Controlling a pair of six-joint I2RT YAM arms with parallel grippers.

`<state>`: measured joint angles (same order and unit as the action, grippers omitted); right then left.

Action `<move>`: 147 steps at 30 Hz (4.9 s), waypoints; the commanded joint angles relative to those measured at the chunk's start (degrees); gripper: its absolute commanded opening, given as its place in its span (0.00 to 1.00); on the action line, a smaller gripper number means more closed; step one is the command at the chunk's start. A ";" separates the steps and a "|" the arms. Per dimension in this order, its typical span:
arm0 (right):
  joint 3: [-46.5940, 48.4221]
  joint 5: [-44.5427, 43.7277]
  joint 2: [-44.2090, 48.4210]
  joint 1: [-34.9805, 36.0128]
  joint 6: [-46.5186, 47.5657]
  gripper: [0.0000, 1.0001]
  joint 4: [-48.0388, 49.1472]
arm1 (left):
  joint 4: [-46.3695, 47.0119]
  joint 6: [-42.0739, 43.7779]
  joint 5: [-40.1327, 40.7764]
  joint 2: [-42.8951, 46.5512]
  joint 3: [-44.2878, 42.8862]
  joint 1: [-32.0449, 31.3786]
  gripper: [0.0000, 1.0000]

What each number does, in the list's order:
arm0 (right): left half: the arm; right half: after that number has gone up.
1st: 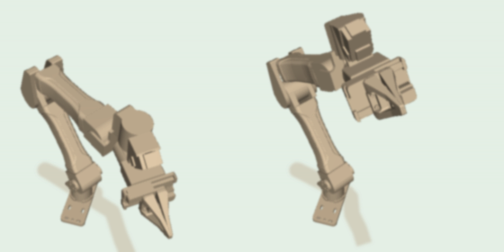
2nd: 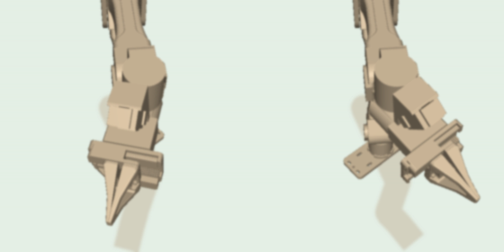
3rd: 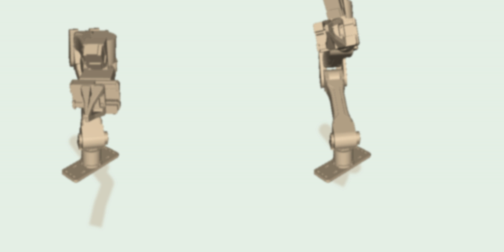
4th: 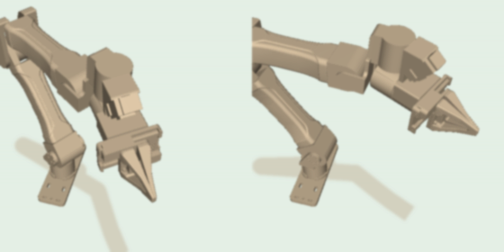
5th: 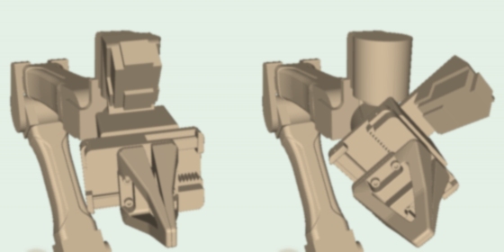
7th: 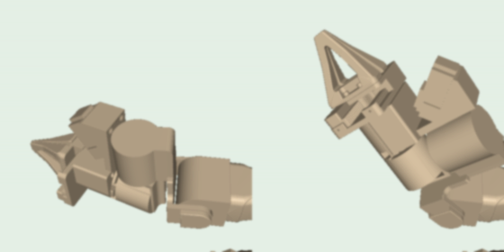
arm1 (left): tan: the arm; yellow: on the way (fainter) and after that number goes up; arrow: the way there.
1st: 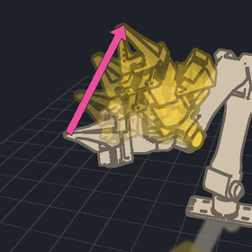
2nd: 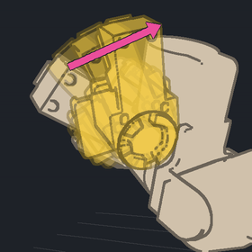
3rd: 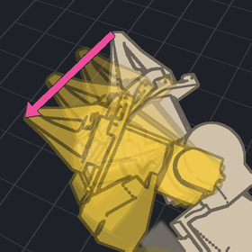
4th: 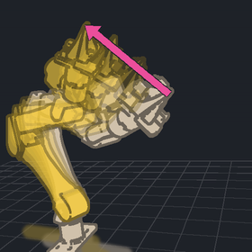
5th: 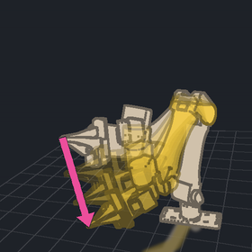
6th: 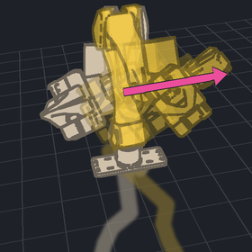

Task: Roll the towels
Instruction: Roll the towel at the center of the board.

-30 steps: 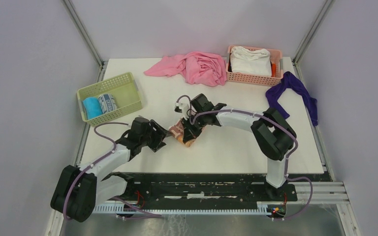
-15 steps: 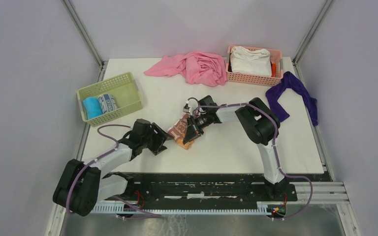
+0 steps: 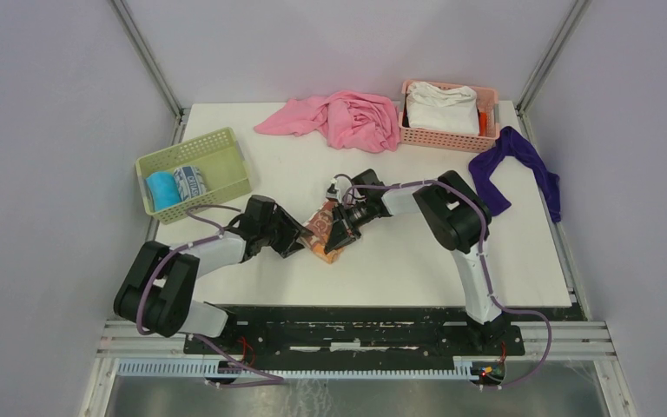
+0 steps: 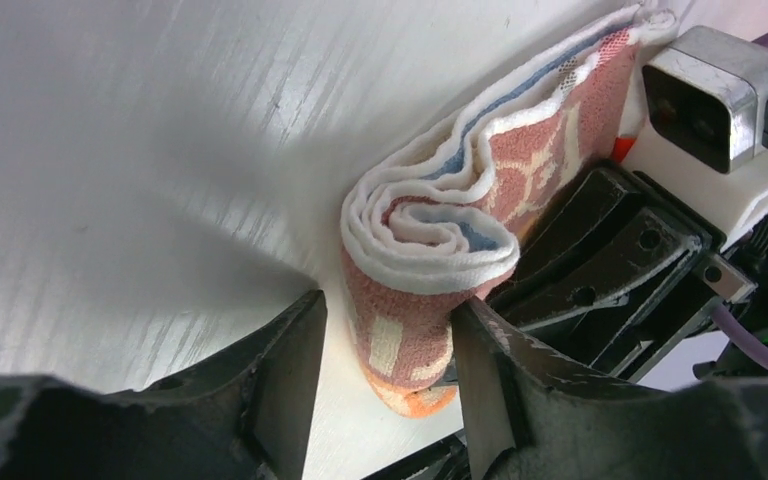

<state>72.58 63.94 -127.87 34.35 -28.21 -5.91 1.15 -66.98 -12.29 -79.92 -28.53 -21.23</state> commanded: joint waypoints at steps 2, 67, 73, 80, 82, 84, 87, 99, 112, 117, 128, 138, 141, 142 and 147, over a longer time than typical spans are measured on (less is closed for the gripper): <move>-0.80 -13.03 4.89 -0.15 6.84 0.19 -4.82 | -2.62 1.72 3.35 -4.65 0.22 0.26 0.52; -9.21 -1.18 5.51 3.69 0.39 0.03 16.26 | -0.39 3.51 -0.13 21.53 11.30 2.80 0.77; -4.12 -1.54 0.63 3.19 0.49 0.03 9.90 | 2.32 3.12 -1.72 18.93 11.89 2.80 0.77; 1.04 -3.73 -0.23 3.21 4.13 0.05 -0.37 | 2.54 1.86 -0.96 14.09 12.19 2.78 0.70; 2.05 -4.60 0.74 3.26 5.27 0.08 -2.86 | 0.88 0.55 1.11 13.01 12.65 2.78 0.66; 2.85 -6.30 2.38 3.33 6.30 0.14 -5.07 | 0.86 -1.95 2.57 12.25 13.76 2.93 0.62; 3.43 -10.48 5.87 3.49 8.82 0.24 -8.75 | 0.87 -4.59 3.95 11.29 15.40 3.71 0.55; -0.80 -48.52 25.28 11.41 25.42 0.53 -15.99 | -0.97 -7.50 5.38 8.99 15.23 5.06 0.48; -3.16 -62.05 24.01 24.22 36.56 0.60 -8.06 | -1.32 -7.36 5.00 9.43 14.09 5.24 0.48; -1.34 -61.54 19.26 24.36 37.43 0.54 -8.16 | -1.20 -7.11 4.80 9.64 13.86 5.24 0.48; 5.35 -20.97 13.81 15.22 30.99 0.01 -15.95 | 2.65 -6.50 4.33 19.38 15.62 5.81 0.74; -1.77 -5.18 9.05 8.86 15.02 0.01 0.67 | 7.03 -7.90 2.18 21.10 17.16 7.24 0.77; -2.93 -5.02 6.82 8.32 12.18 0.02 3.19 | 9.26 -7.82 0.30 17.63 16.22 7.26 0.76; -3.35 -5.12 6.05 8.21 11.38 0.02 3.90 | 9.71 -7.63 -0.20 16.36 15.54 7.25 0.76; -4.95 -7.90 4.11 7.86 9.84 0.06 4.77 | 9.66 -6.43 -2.28 11.00 13.29 7.21 0.71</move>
<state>69.19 57.08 -122.17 42.54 -15.99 -4.05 11.09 -73.93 -13.10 -65.54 -13.52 -14.22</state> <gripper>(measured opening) 0.074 0.736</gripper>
